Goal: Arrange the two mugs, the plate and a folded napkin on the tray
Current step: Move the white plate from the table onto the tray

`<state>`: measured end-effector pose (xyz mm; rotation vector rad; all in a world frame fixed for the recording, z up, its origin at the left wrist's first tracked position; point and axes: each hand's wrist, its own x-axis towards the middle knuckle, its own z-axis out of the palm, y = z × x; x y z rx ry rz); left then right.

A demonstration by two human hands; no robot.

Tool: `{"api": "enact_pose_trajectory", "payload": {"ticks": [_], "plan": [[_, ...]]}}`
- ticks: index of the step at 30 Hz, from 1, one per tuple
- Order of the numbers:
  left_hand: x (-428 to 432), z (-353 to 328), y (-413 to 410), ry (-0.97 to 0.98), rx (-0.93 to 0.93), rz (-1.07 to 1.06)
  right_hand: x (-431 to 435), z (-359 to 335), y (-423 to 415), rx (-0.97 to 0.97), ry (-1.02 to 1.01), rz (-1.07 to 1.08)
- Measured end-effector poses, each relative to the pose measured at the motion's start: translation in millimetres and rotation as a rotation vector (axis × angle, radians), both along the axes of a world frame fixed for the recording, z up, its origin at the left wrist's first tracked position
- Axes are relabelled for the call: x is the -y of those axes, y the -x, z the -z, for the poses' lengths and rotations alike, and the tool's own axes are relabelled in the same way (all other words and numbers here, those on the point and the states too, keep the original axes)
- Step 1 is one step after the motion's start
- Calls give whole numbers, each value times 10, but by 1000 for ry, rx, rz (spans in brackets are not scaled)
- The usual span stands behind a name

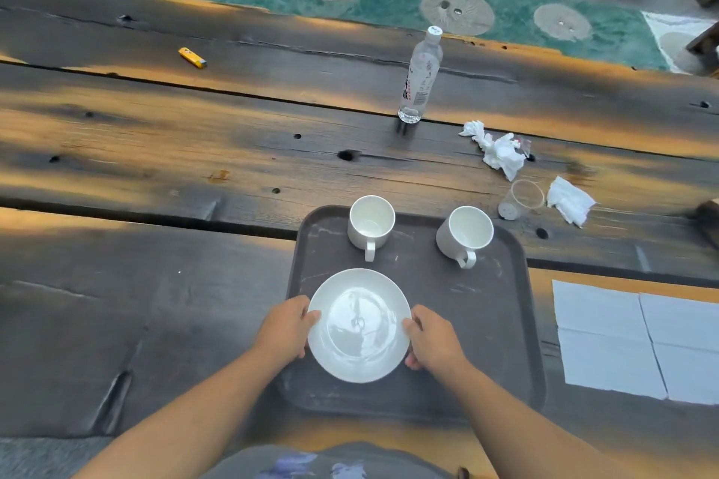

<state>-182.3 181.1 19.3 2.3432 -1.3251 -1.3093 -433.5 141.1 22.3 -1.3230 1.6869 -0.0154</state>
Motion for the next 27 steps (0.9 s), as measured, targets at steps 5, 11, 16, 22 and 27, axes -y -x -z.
{"api": "enact_pose_trajectory", "payload": {"ticks": [5, 11, 16, 22, 27], "plan": [[-31, 18, 33, -35, -5, 18, -10, 10, 18, -12, 3, -23], [-41, 36, 91, -44, 17, 60, -31, 36, 43, -11, -3, -15], [-37, 61, 121, -45, 5, 52, -20, 63, 64, -23, -5, -4], [-25, 95, 102, -71, 13, 41, -19, 111, 50, -29, -7, -5], [-23, 108, 106, -83, 36, 45, -18, 143, 54, -40, -14, -3]]}}
